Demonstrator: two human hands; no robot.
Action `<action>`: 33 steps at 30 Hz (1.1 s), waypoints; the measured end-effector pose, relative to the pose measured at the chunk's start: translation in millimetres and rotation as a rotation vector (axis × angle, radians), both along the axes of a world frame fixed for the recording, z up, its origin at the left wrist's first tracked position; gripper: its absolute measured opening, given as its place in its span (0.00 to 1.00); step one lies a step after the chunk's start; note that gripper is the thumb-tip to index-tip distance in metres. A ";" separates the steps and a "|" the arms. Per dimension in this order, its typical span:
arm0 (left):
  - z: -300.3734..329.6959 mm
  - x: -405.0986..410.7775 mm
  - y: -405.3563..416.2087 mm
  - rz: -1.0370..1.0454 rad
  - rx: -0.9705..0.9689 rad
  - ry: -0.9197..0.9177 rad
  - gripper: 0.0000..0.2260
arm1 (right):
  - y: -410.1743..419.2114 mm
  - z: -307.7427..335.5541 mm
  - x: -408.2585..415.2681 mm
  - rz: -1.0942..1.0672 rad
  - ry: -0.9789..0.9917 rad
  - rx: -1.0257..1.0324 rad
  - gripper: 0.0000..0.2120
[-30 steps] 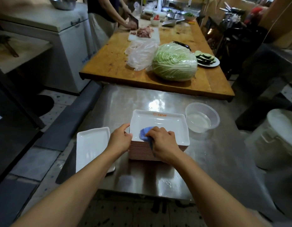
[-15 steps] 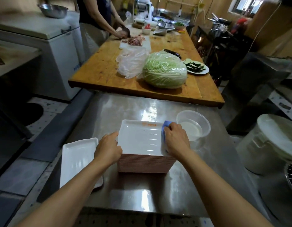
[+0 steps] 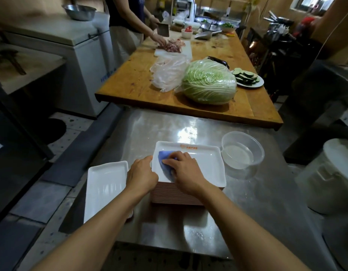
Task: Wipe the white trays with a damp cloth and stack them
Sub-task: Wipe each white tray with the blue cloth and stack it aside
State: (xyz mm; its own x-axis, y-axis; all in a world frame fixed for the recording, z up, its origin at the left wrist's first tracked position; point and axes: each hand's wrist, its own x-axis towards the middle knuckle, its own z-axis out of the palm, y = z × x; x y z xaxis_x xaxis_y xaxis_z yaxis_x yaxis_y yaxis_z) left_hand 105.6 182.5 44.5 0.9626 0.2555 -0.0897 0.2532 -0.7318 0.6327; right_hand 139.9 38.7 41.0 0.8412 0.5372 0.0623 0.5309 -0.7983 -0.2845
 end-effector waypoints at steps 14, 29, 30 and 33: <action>2.9 -3.1 -4.1 0.013 0.052 0.027 0.18 | -22.7 8.8 -27.6 -0.193 0.126 0.000 0.19; 10.8 -19.6 -21.3 0.024 0.332 -0.021 0.16 | -101.3 39.5 -59.6 -0.476 -0.065 0.086 0.07; 10.6 -23.7 -26.2 -0.032 0.376 -0.110 0.18 | -105.6 44.2 -60.0 -0.516 -0.073 0.168 0.04; 8.0 -28.7 -44.7 -0.318 0.438 -0.287 0.17 | -117.4 54.6 -63.3 -0.556 -0.058 0.311 0.02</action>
